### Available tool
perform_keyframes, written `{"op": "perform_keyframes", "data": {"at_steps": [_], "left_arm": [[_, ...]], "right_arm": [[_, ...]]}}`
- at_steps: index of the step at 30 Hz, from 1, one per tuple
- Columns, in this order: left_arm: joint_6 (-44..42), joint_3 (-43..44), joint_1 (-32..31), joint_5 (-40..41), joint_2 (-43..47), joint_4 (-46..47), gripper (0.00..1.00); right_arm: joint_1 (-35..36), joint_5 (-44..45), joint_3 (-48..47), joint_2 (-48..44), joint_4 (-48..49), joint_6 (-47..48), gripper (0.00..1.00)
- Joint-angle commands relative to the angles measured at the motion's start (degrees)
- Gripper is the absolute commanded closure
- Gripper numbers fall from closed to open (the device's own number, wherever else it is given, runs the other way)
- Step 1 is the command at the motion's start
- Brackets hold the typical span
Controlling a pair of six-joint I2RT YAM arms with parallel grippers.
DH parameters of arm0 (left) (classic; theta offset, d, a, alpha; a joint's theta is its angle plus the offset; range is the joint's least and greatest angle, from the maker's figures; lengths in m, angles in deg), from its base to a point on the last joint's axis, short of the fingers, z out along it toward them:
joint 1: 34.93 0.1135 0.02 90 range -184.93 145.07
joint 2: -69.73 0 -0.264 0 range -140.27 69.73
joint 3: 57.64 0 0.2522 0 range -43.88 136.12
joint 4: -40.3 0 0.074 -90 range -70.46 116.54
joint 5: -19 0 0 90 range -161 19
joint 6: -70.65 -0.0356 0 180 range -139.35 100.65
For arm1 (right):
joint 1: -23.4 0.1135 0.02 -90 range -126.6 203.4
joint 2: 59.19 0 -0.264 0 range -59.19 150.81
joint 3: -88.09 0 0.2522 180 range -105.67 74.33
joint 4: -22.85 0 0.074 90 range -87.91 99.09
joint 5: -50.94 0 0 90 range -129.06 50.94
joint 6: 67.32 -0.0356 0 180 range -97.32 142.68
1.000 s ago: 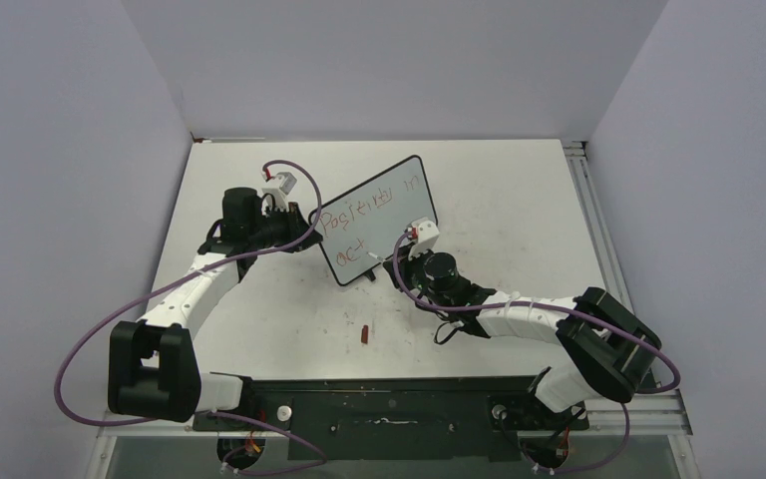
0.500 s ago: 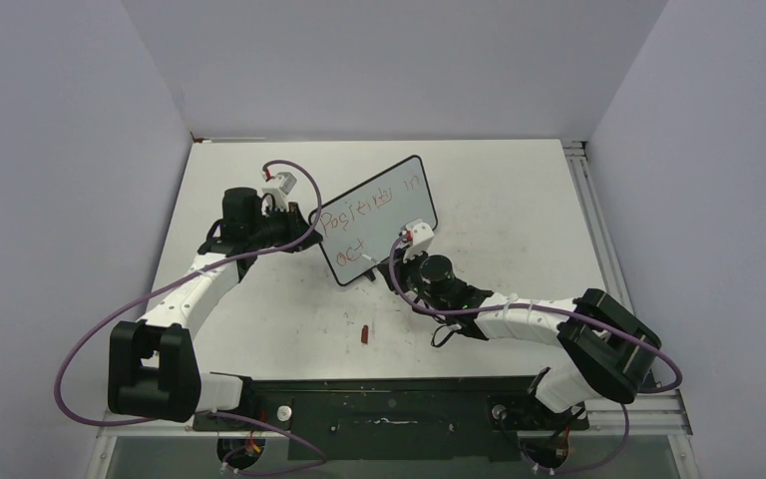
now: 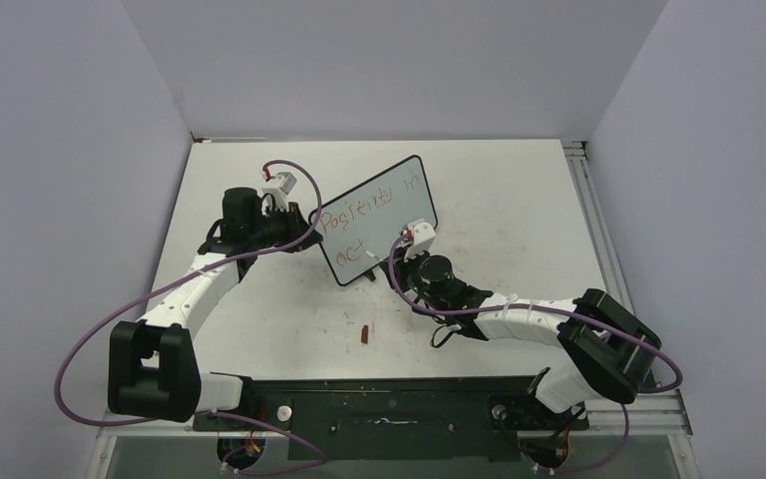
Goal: Write a sentence on the whiteboard
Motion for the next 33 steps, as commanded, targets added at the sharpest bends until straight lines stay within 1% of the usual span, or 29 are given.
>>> {"op": "perform_keyframes", "data": {"at_steps": [1,33], "left_arm": [[-0.2,2.3,0.1,-0.1,1.4,-0.3,1.00],[-0.2,2.3,0.1,-0.3,1.4,-0.4,1.00]], "right_arm": [[0.2,1.2,-2.4,-1.7,3.7,0.7,0.95],[-0.2,1.3,-2.2,1.8,4.5,0.8,0.95]]}}
